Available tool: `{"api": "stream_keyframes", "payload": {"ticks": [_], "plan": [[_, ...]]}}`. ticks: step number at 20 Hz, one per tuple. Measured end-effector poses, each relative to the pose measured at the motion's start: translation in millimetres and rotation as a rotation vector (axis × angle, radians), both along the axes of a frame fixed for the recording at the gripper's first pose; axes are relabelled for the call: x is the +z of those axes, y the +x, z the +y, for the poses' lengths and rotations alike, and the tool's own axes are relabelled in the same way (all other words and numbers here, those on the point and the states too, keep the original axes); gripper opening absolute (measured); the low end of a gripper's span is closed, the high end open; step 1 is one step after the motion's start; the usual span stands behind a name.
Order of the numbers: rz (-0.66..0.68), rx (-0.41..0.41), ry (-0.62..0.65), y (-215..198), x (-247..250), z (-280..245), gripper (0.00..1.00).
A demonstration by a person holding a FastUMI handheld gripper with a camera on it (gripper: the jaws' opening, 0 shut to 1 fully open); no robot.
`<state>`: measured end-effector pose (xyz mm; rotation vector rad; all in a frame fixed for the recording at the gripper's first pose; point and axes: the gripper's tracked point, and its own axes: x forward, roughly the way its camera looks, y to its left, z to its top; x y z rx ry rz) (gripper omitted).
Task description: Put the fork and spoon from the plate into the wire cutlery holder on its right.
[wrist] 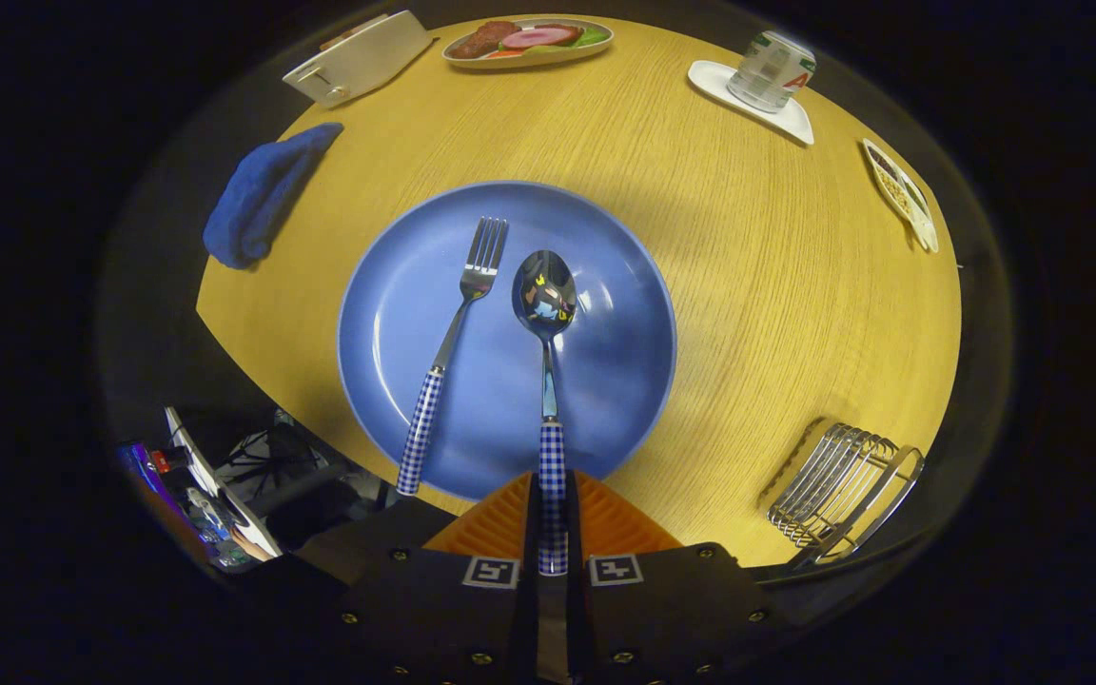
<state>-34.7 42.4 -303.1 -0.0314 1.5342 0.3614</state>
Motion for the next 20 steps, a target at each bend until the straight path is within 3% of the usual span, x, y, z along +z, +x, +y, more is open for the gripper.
{"api": "stream_keyframes", "payload": {"ticks": [4, 12, 20], "plan": [[-0.025, 0.024, 0.000, 9.3, 22.1, -8.9, 0.13], [-0.041, -0.024, 0.058, 17.9, 55.8, -19.6, 0.13], [-0.152, -0.043, 0.007, 21.6, 112.4, -59.8, 0.13]]}}
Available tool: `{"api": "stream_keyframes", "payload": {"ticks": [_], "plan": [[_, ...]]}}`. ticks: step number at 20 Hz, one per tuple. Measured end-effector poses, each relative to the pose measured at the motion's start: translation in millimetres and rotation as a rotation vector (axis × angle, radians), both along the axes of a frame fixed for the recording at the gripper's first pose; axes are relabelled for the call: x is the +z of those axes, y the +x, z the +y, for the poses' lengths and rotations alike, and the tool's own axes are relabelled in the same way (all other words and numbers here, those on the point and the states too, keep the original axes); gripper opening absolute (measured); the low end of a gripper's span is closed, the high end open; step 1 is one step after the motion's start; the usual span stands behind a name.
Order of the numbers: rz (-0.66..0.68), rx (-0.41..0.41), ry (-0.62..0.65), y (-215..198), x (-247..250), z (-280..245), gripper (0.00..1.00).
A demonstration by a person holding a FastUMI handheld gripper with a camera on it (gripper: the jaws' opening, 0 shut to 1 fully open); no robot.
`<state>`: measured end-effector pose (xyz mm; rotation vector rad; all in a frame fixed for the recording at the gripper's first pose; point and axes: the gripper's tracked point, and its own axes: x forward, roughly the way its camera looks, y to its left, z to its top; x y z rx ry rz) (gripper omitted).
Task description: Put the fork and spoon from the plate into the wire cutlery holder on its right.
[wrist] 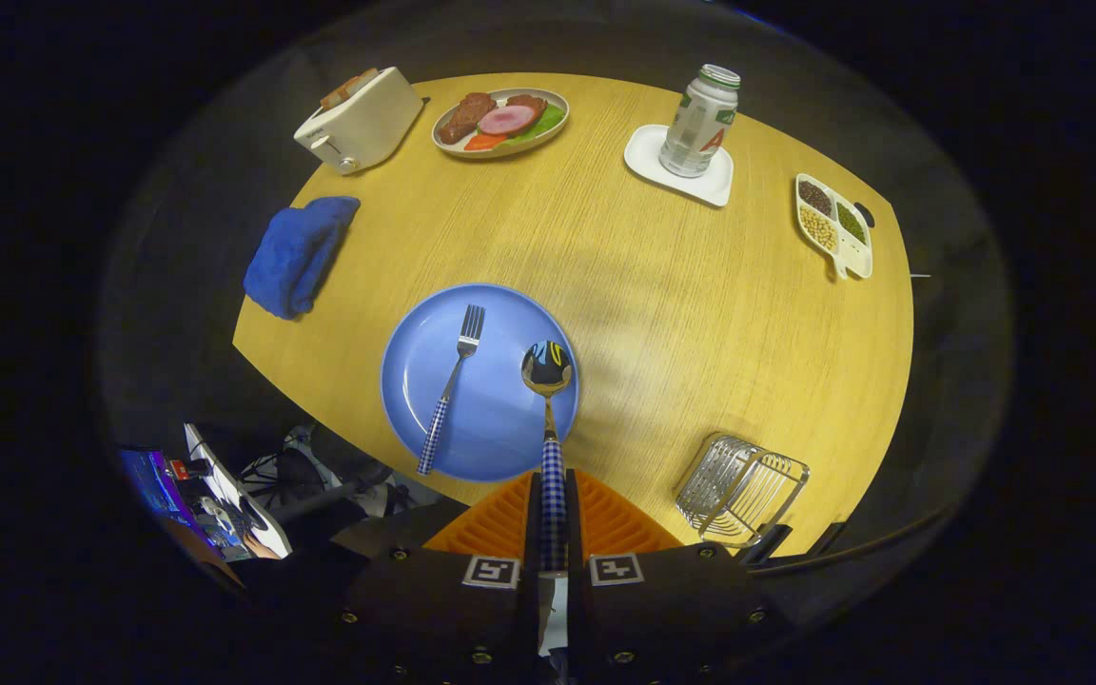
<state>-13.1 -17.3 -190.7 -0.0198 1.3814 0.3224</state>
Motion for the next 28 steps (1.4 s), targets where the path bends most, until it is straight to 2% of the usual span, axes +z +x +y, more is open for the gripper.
{"api": "stream_keyframes", "payload": {"ticks": [6, 14, 18, 20, 22, 28], "plan": [[-0.032, -0.065, -0.045, -24.9, 34.8, -49.2, 0.12], [-0.031, -0.205, -0.091, -63.5, 43.0, -117.7, 0.12], [-0.042, -0.261, -0.104, -62.8, 20.2, -148.8, 0.13], [-0.012, -0.266, -0.136, -59.5, -12.6, -167.8, 0.13], [0.027, -0.270, -0.089, -61.9, -27.1, -159.2, 0.13], [0.042, -0.249, -0.099, -56.1, -47.5, -161.7, 0.13]]}}
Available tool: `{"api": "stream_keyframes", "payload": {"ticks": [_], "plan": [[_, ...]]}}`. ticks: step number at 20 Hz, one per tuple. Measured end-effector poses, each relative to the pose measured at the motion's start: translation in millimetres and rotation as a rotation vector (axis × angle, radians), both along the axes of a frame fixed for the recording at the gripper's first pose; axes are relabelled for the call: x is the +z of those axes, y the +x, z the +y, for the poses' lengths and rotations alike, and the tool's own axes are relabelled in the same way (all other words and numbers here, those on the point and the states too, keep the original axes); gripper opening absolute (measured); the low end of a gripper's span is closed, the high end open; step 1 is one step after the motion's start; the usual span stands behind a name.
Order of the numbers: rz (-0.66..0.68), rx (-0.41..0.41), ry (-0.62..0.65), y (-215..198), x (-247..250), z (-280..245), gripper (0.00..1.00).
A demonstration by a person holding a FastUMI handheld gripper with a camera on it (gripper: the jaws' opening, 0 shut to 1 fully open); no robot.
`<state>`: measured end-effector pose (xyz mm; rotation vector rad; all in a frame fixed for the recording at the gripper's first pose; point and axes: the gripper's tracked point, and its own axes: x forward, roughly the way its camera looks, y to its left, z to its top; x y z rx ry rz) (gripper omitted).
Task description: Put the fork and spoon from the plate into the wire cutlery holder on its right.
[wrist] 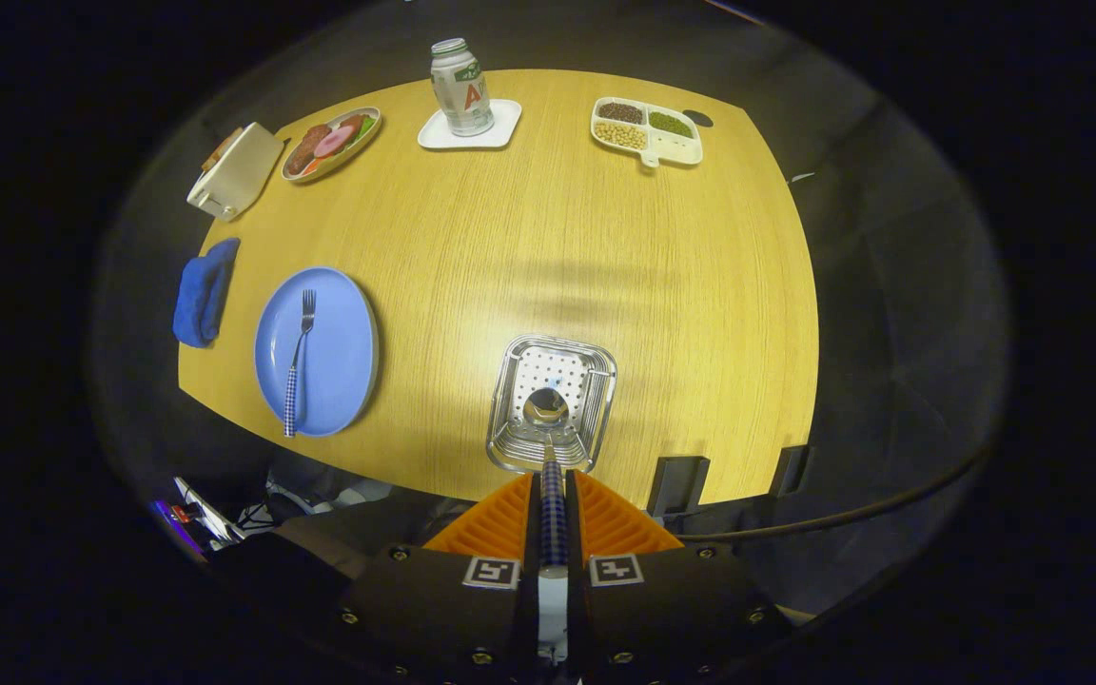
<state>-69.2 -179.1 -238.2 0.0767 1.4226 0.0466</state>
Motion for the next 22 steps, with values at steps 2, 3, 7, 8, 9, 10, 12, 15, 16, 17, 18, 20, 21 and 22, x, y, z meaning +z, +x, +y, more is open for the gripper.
{"api": "stream_keyframes", "payload": {"ticks": [2, 3, 7, 8, 9, 10, 12, 15, 16, 17, 18, 20, 21, 22], "plan": [[-0.013, 0.005, -0.004, 8.5, -8.8, 0.0, 0.13], [-0.012, 0.006, -0.006, 9.0, -11.2, 0.1, 0.13], [-0.025, 0.001, -0.002, 9.0, -21.8, 3.2, 0.12], [-0.026, -0.004, 0.008, 8.9, -24.9, 5.4, 0.12], [-0.023, -0.011, 0.016, 6.5, -28.1, 6.7, 0.13], [-0.028, -0.016, 0.010, 6.1, -28.2, 5.4, 0.13], [-0.047, -0.022, -0.007, 6.6, -27.8, 2.5, 0.16], [-0.060, -0.039, -0.028, -0.2, -17.0, -4.4, 0.44], [-0.070, -0.052, -0.035, -6.8, -4.6, -6.8, 0.50], [-0.085, -0.063, -0.049, -10.4, 2.8, -9.9, 0.53], [-0.104, -0.073, -0.071, -13.1, 10.1, -13.3, 0.56], [-0.144, -0.097, -0.110, -23.8, 24.6, -15.5, 0.72], [-0.163, -0.106, -0.127, -29.5, 30.5, -12.9, 0.72], [-0.178, -0.109, -0.139, -34.0, 35.2, -7.4, 0.73]]}}
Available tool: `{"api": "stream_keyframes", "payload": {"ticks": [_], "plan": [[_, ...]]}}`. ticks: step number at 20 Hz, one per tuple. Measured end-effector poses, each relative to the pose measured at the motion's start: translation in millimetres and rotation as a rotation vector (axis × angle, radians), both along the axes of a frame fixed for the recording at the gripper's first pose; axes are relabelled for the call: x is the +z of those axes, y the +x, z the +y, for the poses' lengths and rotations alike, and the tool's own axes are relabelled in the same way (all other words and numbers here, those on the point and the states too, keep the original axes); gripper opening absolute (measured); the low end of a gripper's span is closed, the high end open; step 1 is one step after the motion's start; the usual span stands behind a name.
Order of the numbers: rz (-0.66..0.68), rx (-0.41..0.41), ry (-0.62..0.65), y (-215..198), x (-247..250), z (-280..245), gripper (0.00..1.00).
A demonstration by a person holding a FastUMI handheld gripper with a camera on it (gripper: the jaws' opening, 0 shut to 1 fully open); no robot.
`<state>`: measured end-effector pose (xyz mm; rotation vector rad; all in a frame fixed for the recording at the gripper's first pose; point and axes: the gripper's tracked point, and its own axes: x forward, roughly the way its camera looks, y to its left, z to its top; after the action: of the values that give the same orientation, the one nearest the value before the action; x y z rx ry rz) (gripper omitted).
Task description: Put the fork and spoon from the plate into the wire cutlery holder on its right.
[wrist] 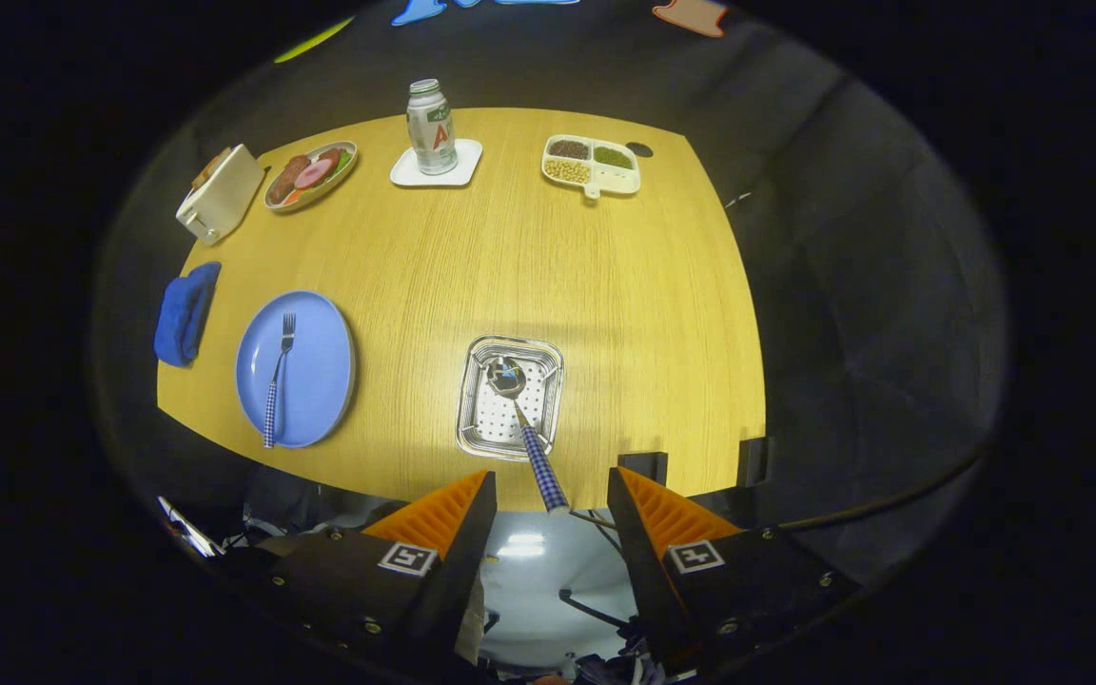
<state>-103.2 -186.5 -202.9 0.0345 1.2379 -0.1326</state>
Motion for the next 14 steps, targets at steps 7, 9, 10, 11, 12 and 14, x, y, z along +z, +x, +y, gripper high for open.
{"api": "stream_keyframes", "payload": {"ticks": [7, 9, 10, 11, 12, 14], "plan": [[-0.048, -0.020, 0.047, -15.6, -0.1, 85.9, 0.81], [-0.060, -0.016, 0.106, -12.3, -1.5, 119.1, 0.81], [-0.067, -0.003, 0.102, -10.5, -3.2, 130.4, 0.81], [-0.088, 0.010, 0.095, -6.3, -4.8, 138.9, 0.81], [-0.133, 0.032, 0.100, 4.7, -4.9, 152.2, 0.81], [-0.149, 0.069, 0.126, 13.8, -8.0, 183.3, 0.80]]}}
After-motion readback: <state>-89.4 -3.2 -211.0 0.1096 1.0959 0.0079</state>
